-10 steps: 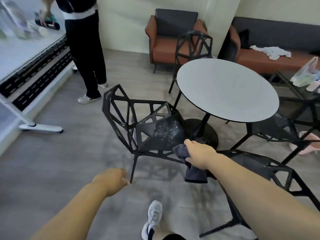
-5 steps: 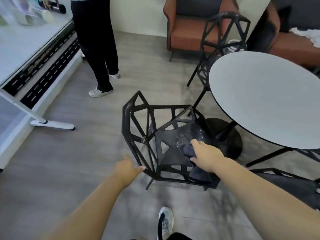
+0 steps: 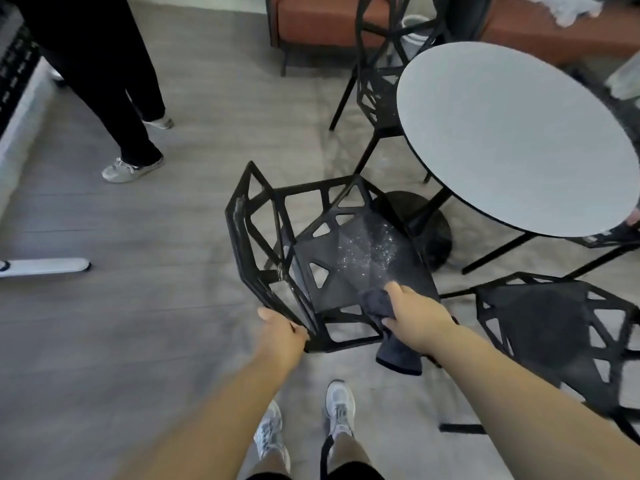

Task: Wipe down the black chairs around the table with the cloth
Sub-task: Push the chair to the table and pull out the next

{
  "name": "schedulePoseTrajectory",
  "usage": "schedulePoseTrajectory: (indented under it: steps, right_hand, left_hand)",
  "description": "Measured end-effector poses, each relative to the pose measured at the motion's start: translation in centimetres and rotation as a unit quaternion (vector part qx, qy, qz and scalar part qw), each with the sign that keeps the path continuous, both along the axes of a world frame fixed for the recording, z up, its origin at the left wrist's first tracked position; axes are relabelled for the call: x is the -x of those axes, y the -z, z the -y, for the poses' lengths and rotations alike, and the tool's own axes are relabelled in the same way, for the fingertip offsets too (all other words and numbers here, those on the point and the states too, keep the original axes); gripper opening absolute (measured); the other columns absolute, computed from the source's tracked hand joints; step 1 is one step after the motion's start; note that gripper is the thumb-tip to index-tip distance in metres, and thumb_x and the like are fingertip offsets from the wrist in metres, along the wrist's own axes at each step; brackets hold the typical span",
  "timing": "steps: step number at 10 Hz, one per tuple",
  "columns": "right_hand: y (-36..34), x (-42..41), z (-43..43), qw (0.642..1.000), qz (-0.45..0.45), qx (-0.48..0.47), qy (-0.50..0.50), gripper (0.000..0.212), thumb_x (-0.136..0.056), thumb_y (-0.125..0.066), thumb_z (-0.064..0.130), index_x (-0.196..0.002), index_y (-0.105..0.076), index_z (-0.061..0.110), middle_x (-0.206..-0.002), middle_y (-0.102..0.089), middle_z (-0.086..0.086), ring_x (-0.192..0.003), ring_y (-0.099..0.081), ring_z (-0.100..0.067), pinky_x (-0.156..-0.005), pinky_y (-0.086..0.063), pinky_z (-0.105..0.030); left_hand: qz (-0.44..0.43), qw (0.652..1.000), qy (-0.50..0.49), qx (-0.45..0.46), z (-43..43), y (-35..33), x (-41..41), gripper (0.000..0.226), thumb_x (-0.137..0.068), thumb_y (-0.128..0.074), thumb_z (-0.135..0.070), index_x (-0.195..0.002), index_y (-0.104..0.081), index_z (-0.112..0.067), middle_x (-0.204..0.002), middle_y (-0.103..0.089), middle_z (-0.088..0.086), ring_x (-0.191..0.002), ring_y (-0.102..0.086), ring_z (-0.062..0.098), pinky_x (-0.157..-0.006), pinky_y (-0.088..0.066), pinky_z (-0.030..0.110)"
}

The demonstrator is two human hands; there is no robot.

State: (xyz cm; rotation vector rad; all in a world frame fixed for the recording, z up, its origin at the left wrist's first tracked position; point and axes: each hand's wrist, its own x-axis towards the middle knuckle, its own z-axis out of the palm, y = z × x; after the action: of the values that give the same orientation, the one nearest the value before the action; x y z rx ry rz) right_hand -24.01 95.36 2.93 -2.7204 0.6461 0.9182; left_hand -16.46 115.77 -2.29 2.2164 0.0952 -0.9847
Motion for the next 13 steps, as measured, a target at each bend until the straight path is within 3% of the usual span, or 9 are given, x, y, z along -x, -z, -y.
schedulePoseTrajectory:
  steps: [3, 4, 5, 6, 7, 8, 9, 11, 13]
  right_hand:
    - [0.6, 0.7, -3.5, 1.0, 0.01, -0.006, 0.004, 0.042, -0.095, -0.052, 0.03, -0.129, -0.033, 0.016, -0.132, -0.046, -0.007, -0.102, -0.058, -0.035, -0.074, -0.043, -0.037]
    - [0.9, 1.3, -4.5, 1.0, 0.021, -0.005, -0.021, 0.038, -0.095, -0.053, 0.03, -0.125, -0.034, 0.016, -0.128, -0.048, -0.006, -0.097, -0.058, -0.032, -0.07, -0.043, -0.036]
    - [1.5, 2.3, -5.0, 0.998, 0.03, -0.011, -0.046, 0.039, -0.095, -0.053, 0.03, -0.126, -0.035, 0.015, -0.127, -0.048, -0.007, -0.1, -0.058, -0.033, -0.075, -0.048, -0.039]
    - [2.1, 3.7, -5.0, 0.997, 0.027, -0.015, -0.066, 0.04, -0.095, -0.052, 0.031, -0.127, -0.034, 0.016, -0.128, -0.047, -0.006, -0.102, -0.058, -0.033, -0.077, -0.049, -0.04]
    - [2.7, 5.9, -4.7, 0.997, 0.008, -0.014, -0.08, 0.039, -0.095, -0.051, 0.031, -0.126, -0.034, 0.016, -0.127, -0.047, -0.006, -0.1, -0.058, -0.033, -0.076, -0.047, -0.039]
    - [3.0, 7.3, -4.4, 0.997, -0.009, -0.005, -0.083, 0.039, -0.096, -0.051, 0.03, -0.127, -0.034, 0.016, -0.13, -0.047, -0.006, -0.103, -0.057, -0.033, -0.074, -0.044, -0.037]
    - [3.1, 7.8, -4.6, 0.996, -0.035, 0.004, -0.081, 0.036, -0.096, -0.051, 0.03, -0.124, -0.035, 0.016, -0.13, -0.047, -0.007, -0.107, -0.056, -0.034, -0.076, -0.043, -0.037]
    - [2.9, 5.2, -7.7, 0.997, -0.032, 0.002, -0.07, 0.036, -0.096, -0.051, 0.03, -0.125, -0.035, 0.014, -0.128, -0.049, -0.009, -0.106, -0.057, -0.035, -0.077, -0.045, -0.04]
    - [3.1, 0.3, -11.6, 0.998, -0.014, -0.024, -0.064, 0.037, -0.096, -0.051, 0.03, -0.127, -0.035, 0.016, -0.126, -0.048, -0.008, -0.105, -0.057, -0.034, -0.079, -0.048, -0.041]
  left_hand:
    - [0.024, 0.998, -0.055, 0.034, -4.0, -1.4, -0.3, 0.061, -0.087, -0.058, -0.002, -0.138, -0.026, 0.005, -0.086, -0.059, 0.009, -0.073, -0.062, 0.023, -0.072, -0.049, 0.034]
    - [0.033, 0.99, -0.121, 0.072, -5.4, -1.1, 1.7, 0.047, -0.088, -0.054, 0.004, -0.13, -0.032, 0.001, -0.081, -0.062, 0.007, -0.066, -0.063, 0.018, -0.055, -0.049, 0.024]
    - [0.072, 0.973, -0.188, 0.108, -5.6, -0.3, 4.1, 0.014, -0.097, -0.044, -0.009, -0.105, -0.034, -0.012, -0.08, -0.062, 0.014, -0.07, -0.062, 0.023, -0.06, -0.045, 0.026]
    - [0.082, 0.974, -0.191, 0.087, -5.5, -0.2, 5.1, 0.021, -0.097, -0.049, -0.024, -0.106, -0.033, -0.013, -0.078, -0.062, 0.014, -0.068, -0.06, 0.021, -0.055, -0.039, 0.023]
    - [0.077, 0.969, -0.228, 0.058, -5.6, 0.1, 6.1, 0.041, -0.094, -0.055, -0.029, -0.121, -0.029, -0.012, -0.092, -0.065, 0.015, -0.069, -0.061, 0.018, -0.057, -0.046, 0.028]
    - [0.092, 0.962, -0.252, 0.058, -6.3, 0.4, 7.7, 0.029, -0.096, -0.05, -0.024, -0.12, -0.036, -0.016, -0.093, -0.064, 0.012, -0.075, -0.064, 0.024, -0.076, -0.054, 0.041]
    - [0.091, 0.965, -0.24, 0.053, -8.4, 0.7, 9.1, 0.016, -0.097, -0.047, -0.019, -0.105, -0.035, -0.027, -0.088, -0.061, 0.006, -0.068, -0.063, 0.02, -0.075, -0.056, 0.044]
    - [0.07, 0.984, -0.163, 0.018, -13.4, 0.2, 6.8, 0.019, -0.097, -0.047, -0.019, -0.111, -0.036, -0.026, -0.076, -0.06, 0.007, -0.07, -0.062, 0.021, -0.072, -0.056, 0.042]
    - [0.069, 0.996, -0.028, -0.04, -16.8, 0.4, 0.4, 0.025, -0.096, -0.049, -0.026, -0.118, -0.04, -0.022, -0.086, -0.06, 0.005, -0.077, -0.062, 0.021, -0.073, -0.055, 0.041]
